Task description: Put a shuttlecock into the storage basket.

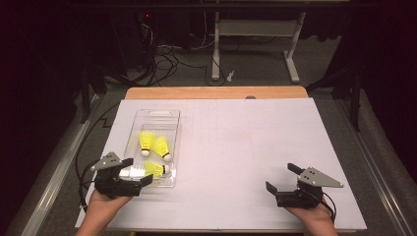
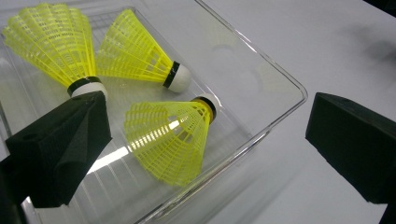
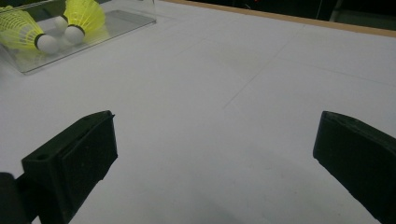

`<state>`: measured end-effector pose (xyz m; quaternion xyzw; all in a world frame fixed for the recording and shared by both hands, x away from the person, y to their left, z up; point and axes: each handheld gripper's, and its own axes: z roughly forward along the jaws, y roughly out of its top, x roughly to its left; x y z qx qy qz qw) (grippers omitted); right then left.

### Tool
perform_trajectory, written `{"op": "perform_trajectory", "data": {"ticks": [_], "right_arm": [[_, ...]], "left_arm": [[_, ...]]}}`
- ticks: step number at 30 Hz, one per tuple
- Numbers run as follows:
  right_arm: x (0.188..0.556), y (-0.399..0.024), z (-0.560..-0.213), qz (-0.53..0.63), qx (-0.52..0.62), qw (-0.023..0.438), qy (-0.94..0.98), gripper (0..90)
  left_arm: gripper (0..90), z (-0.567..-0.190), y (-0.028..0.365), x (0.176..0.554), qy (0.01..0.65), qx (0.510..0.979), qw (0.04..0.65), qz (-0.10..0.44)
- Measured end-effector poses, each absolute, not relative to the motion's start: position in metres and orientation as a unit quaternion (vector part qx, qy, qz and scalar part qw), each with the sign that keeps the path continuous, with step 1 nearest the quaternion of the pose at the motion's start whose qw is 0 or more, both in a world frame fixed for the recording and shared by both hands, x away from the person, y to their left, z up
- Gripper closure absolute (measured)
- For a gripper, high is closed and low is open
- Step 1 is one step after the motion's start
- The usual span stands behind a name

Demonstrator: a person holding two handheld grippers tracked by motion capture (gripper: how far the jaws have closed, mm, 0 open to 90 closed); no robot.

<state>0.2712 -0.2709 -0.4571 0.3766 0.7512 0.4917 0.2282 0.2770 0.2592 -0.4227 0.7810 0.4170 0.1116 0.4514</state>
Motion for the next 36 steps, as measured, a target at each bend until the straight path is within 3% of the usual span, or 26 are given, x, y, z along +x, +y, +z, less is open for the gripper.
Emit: {"op": "perform_trajectory", "data": {"ticks": [19, 36], "right_arm": [[0.266, -0.271, -0.452, 0.507, 0.367, 0.245, 0.740, 0.3], [0.264, -0.275, -0.447, 0.532, 0.360, 0.253, 0.723, 0.3]], "left_arm": [[0.6, -0.438, 0.266, 0.265, 0.404, 0.754, 0.497, 0.148], [0.5, -0.442, 0.261, 0.264, 0.397, 0.760, 0.493, 0.143]]}}
